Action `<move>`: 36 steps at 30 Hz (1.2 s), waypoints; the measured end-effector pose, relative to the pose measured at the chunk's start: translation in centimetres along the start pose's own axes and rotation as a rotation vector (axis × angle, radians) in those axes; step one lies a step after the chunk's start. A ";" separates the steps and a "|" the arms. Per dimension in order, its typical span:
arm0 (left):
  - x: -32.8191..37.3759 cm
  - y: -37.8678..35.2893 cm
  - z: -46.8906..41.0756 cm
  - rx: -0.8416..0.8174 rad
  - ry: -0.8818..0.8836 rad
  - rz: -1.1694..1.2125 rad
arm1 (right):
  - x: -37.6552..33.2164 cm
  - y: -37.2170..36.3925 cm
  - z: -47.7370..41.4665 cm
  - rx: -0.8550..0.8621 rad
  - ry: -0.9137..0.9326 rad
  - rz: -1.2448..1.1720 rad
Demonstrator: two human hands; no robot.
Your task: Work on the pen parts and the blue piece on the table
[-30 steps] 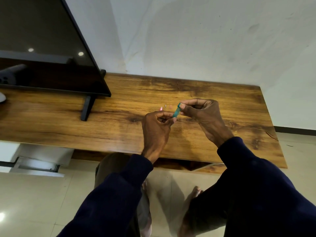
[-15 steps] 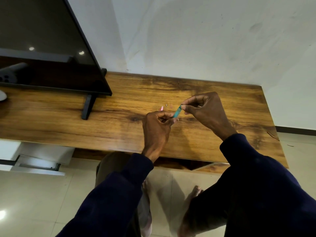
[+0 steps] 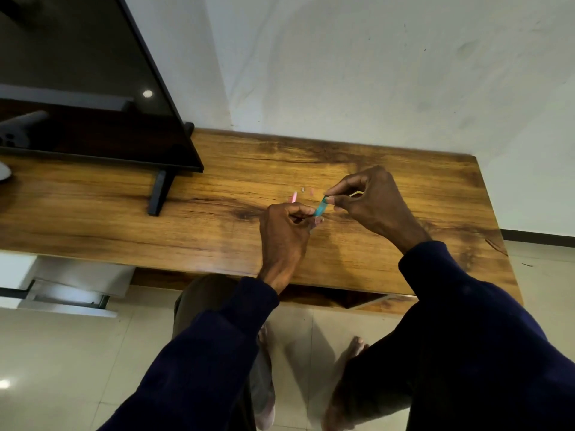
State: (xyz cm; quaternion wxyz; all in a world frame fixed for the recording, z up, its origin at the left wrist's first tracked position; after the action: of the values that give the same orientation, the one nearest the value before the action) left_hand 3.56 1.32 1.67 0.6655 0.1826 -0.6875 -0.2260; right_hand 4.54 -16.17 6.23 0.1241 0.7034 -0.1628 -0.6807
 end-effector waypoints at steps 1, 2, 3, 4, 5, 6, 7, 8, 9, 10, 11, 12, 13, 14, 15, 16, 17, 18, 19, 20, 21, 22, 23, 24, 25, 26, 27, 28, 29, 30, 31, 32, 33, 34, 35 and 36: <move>-0.1 -0.1 0.0 -0.005 0.006 0.004 | 0.2 -0.1 0.0 -0.001 -0.002 -0.002; 0.0 -0.2 0.0 -0.009 0.005 0.005 | 0.4 -0.2 0.1 -0.007 -0.007 -0.004; 0.0 -0.3 0.0 -0.012 -0.001 0.009 | 0.6 -0.3 0.1 -0.015 -0.009 -0.003; 0.1 -0.4 0.0 -0.017 -0.006 0.017 | 0.9 -0.4 0.2 -0.017 -0.011 -0.013; 0.1 -0.5 -0.1 -0.026 -0.007 0.025 | 1.2 -0.3 0.2 -0.001 -0.019 -0.049; 0.2 -0.6 -0.2 -0.041 -0.006 0.032 | 1.7 -0.1 0.2 0.036 -0.040 -0.110; 0.3 -0.7 -0.3 -0.058 -0.002 0.035 | 2.3 0.2 0.1 0.083 -0.067 -0.160; 0.3 -0.7 -0.4 -0.067 0.006 0.030 | 3.0 0.4 0.0 0.122 -0.091 -0.184; 0.1 -0.6 -0.6 -0.066 0.017 0.018 | 3.6 0.5 -0.2 0.144 -0.109 -0.168; -0.1 -0.3 -0.7 -0.055 0.027 -0.001 | 4.2 0.5 -0.4 0.148 -0.128 -0.127; -0.5 0.2 -0.9 -0.032 0.035 -0.023 | 4.9 0.4 -0.6 0.146 -0.148 -0.072; -0.9 0.7 -1.1 -0.007 0.043 -0.048 | 5.6 0.4 -0.7 0.146 -0.171 -0.023; -1.5 1.2 -1.4 0.012 0.055 -0.071 | 6.2 0.4 -0.8 0.146 -0.192 0.011; -2.0 1.6 -1.7 0.021 0.071 -0.093 | 6.9 0.4 -0.8 0.149 -0.212 0.033; -2.5 1.9 -2.0 0.026 0.090 -0.116 | 7.3 0.4 -0.7 0.153 -0.224 0.050; -2.9 2.1 -2.3 0.030 0.107 -0.144 | 7.6 0.3 -0.6 0.158 -0.227 0.063; -3.1 2.1 -2.5 0.030 0.116 -0.177 | 7.8 0.2 -0.6 0.163 -0.224 0.075; -3.2 2.0 -2.7 0.025 0.113 -0.212 | 7.9 0.1 -0.5 0.165 -0.220 0.087; -3.1 1.8 -2.7 0.017 0.100 -0.246 | 7.9 -0.1 -0.6 0.162 -0.219 0.101; -2.9 1.5 -2.8 0.008 0.079 -0.282 | 7.8 -0.2 -0.6 0.159 -0.217 0.112; -2.7 1.3 -2.8 0.000 0.059 -0.319 | 7.7 -0.4 -0.8 0.161 -0.212 0.122; -2.6 1.1 -2.9 -0.009 0.047 -0.356 | 7.5 -0.5 -1.0 0.170 -0.203 0.133; -2.6 0.9 -2.9 -0.019 0.043 -0.392 | 7.2 -0.7 -1.2 0.183 -0.187 0.148; -2.6 0.8 -3.0 -0.029 0.042 -0.429 | 6.8 -0.9 -1.5 0.190 -0.165 0.166; -2.5 0.7 -3.1 -0.037 0.041 -0.461 | 6.3 -1.3 -1.8 0.190 -0.137 0.184; -2.4 0.6 -3.2 -0.040 0.041 -0.489 | 5.8 -1.7 -2.2 0.183 -0.106 0.194; -2.3 0.6 -3.2 -0.038 0.041 -0.512 | 5.2 -2.3 -2.6 0.174 -0.075 0.200; -2.2 0.6 -3.2 -0.033 0.040 -0.533 | 4.7 -2.8 -3.0 0.171 -0.047 0.207; -2.2 0.6 -3.3 -0.028 0.040 -0.550 | 4.3 -3.3 -3.3 0.176 -0.025 0.220; -2.2 0.6 -3.3 -0.027 0.041 -0.561 | 4.1 -3.7 -3.6 0.185 -0.012 0.238; -2.3 0.5 -3.3 -0.033 0.043 -0.561 | 3.9 -4.1 -3.9 0.195 -0.010 0.261; -2.5 0.5 -3.4 -0.044 0.048 -0.550 | 3.9 -4.5 -4.0 0.206 -0.018 0.292; -2.7 0.5 -3.4 -0.051 0.058 -0.529 | 3.9 -4.8 -4.1 0.218 -0.028 0.323; -2.9 0.5 -3.4 -0.053 0.073 -0.500 | 3.9 -5.0 -4.1 0.229 -0.033 0.349; -3.2 0.7 -3.4 -0.049 0.086 -0.467 | 3.8 -5.2 -4.1 0.238 -0.036 0.376; -3.4 0.8 -3.4 -0.043 0.096 -0.437 | 3.8 -5.4 -4.1 0.246 -0.042 0.407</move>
State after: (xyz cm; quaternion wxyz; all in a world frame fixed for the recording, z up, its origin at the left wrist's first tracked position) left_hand 7.15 3.64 -0.64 0.6364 0.3237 -0.5941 -0.3705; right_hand 9.08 -12.94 0.82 0.1687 0.6516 -0.3853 -0.6313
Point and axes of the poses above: each hand's wrist, its own z-axis away from the middle knuckle, its own y-axis out of the back of the hand, x = y × z, the point moved 8 cm from there along -z, towards the middle knuckle, and after that the axes turned 13 degrees about -z, right-handed, at the moved point
